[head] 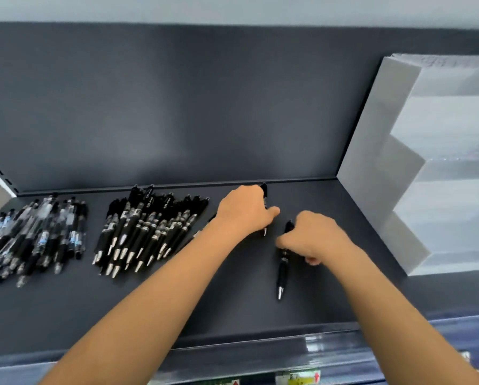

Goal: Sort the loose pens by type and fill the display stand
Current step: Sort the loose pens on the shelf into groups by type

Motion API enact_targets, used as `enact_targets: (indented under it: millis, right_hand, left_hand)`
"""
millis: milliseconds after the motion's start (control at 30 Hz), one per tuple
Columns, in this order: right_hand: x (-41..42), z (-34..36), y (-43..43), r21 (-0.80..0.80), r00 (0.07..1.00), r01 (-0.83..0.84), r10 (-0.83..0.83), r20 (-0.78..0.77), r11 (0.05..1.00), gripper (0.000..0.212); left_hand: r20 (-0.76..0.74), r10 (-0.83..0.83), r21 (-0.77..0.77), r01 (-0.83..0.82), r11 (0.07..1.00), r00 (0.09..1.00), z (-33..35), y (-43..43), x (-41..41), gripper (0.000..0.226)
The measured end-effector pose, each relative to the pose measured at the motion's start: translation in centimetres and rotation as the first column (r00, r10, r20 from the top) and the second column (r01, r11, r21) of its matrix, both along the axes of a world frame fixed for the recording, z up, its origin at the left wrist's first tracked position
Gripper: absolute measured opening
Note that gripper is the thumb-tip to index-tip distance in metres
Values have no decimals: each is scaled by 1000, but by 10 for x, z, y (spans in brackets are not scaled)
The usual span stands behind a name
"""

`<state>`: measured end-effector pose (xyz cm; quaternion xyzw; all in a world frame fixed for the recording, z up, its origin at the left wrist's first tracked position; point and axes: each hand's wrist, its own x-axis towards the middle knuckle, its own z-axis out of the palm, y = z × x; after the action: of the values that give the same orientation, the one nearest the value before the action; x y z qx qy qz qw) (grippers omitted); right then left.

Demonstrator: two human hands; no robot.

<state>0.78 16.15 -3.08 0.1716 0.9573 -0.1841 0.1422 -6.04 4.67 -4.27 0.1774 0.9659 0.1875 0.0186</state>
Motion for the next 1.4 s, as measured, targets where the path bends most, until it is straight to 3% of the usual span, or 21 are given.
enact_targets:
  millis: [133,233,367,433,500,700,867,1067,1200,1400]
  right_hand:
    - [-18,-3,41,-74,982,-26,12,-191,997,28]
    - [-29,-9,63,-353,973,-59,-26,-230,934,29]
    - [-36,-11,66,-799,982,-66,-102,-158,598,23]
    - [-35,-9,60,-874,985,-112,-65,-161,473,25]
    - [-33,-5,51,-892,983,-146,-39,-179,427,26]
    - [-34,4,13,-804,969,-233,66,-236,547,26]
    - [-45,-2,-31,-657,965,-227,76,-250,719,37]
    - [-59,-9,-90,-314,952,-122,22,-304,942,46]
    - [-61,-15,-117,-165,947,-38,-17,-322,986,43]
    - [-50,-23,-129,-156,936,62,-112,-333,986,31]
  left_hand:
    - [93,154,-56,-149,987,984,-4,26,-9,44]
    - [259,161,101,-192,976,952,4,34,-7,32]
    - [416,-8,416,-182,891,909,25,38,19,21]
    - [417,-18,460,-194,867,909,33,33,31,17]
    - [410,4,475,-217,853,912,41,23,37,17]
    - [281,253,429,-357,830,926,53,-40,43,17]
    - [148,411,183,-433,883,900,45,-107,27,27]
    - [59,314,-68,-310,948,947,27,-136,-3,36]
    - [-10,193,-117,-193,974,981,19,-143,-9,32]
    - [-48,50,-64,-53,997,998,21,-158,-11,34]
